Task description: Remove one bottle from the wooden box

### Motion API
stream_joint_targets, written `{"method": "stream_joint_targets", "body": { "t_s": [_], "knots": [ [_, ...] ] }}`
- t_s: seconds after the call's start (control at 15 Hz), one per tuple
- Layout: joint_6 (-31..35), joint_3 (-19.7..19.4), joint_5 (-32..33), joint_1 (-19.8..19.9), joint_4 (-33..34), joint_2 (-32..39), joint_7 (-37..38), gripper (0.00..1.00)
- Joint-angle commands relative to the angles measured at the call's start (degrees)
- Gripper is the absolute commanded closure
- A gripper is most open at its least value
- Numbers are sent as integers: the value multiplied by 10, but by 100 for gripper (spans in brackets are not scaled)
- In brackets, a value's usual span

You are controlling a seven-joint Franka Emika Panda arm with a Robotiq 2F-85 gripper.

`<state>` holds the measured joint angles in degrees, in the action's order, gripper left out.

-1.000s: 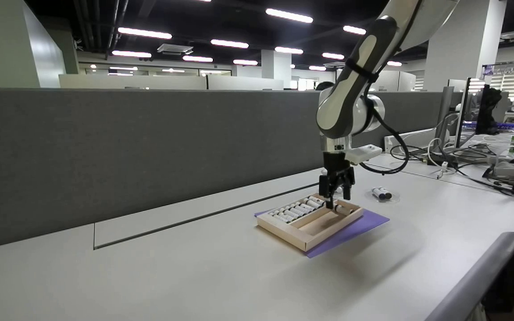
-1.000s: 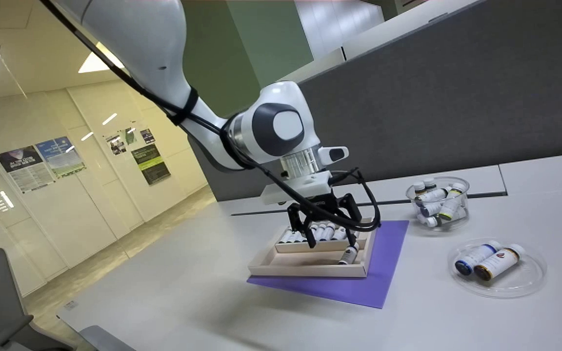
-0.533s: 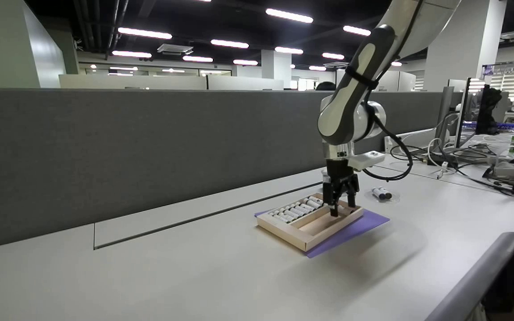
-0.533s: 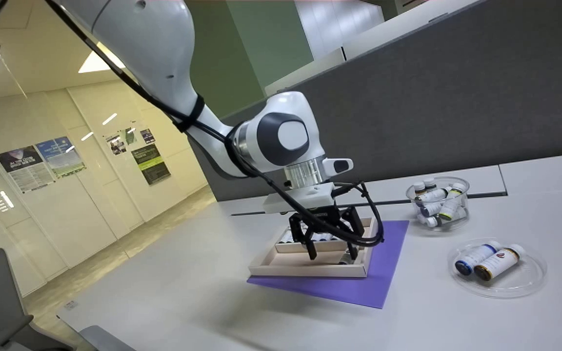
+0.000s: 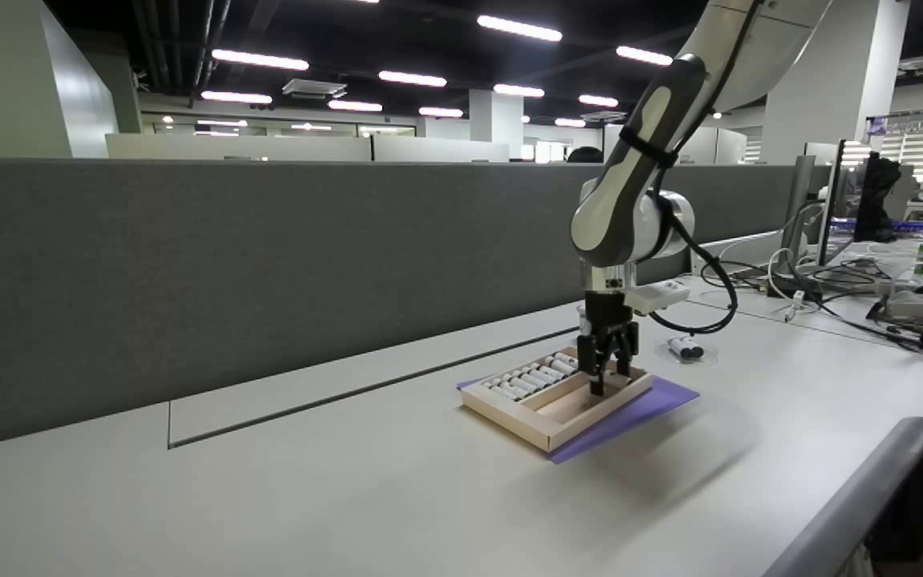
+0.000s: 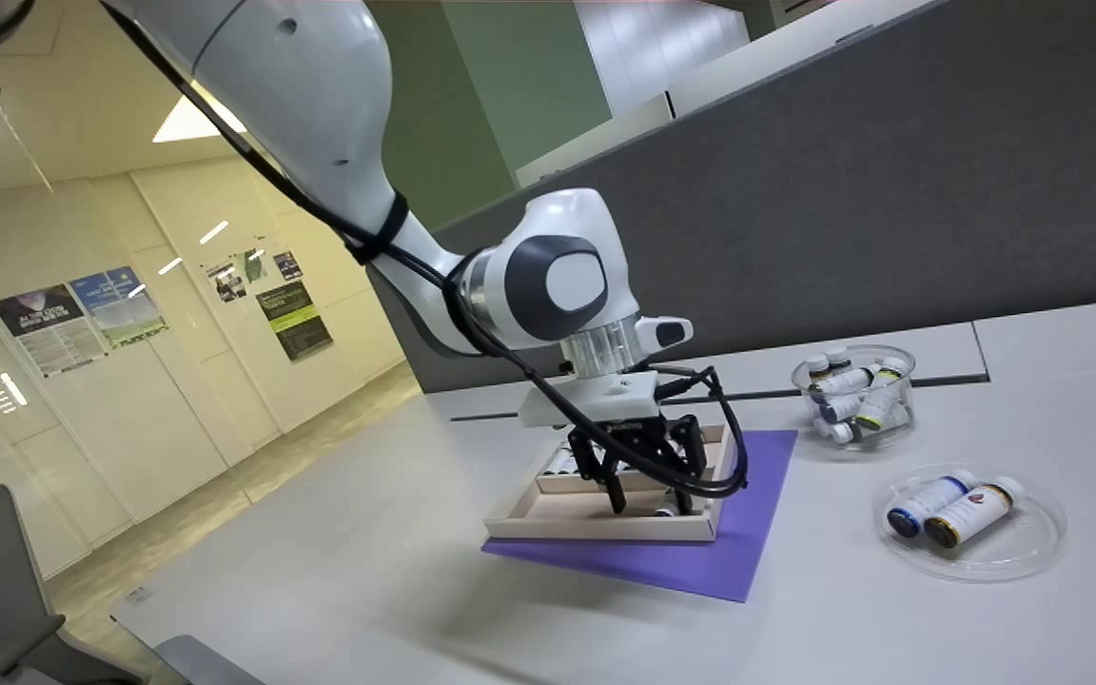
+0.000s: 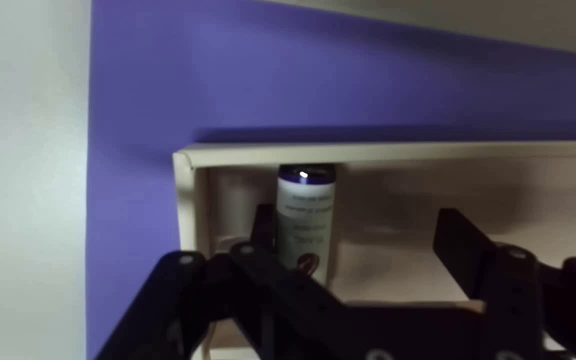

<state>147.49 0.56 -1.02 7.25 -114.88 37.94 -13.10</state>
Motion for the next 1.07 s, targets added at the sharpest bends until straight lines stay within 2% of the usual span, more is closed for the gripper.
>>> {"method": "stream_joint_targets", "body": {
  "t_s": [0.0, 0.2, 0.4, 0.47, 0.6, 1.0],
  "knots": [
    [-2, 7, -4, 8, 6, 2, 0, 51],
    [-41, 10, -9, 14, 17, 0, -5, 73],
    [-113, 9, -12, 20, 39, -3, -12, 95],
    [-163, 23, -28, 35, 54, -5, -33, 100],
    [-200, 19, -40, 37, 77, -9, -35, 95],
    [-284, 9, -95, 73, 169, -23, -48, 95]
  ]
}}
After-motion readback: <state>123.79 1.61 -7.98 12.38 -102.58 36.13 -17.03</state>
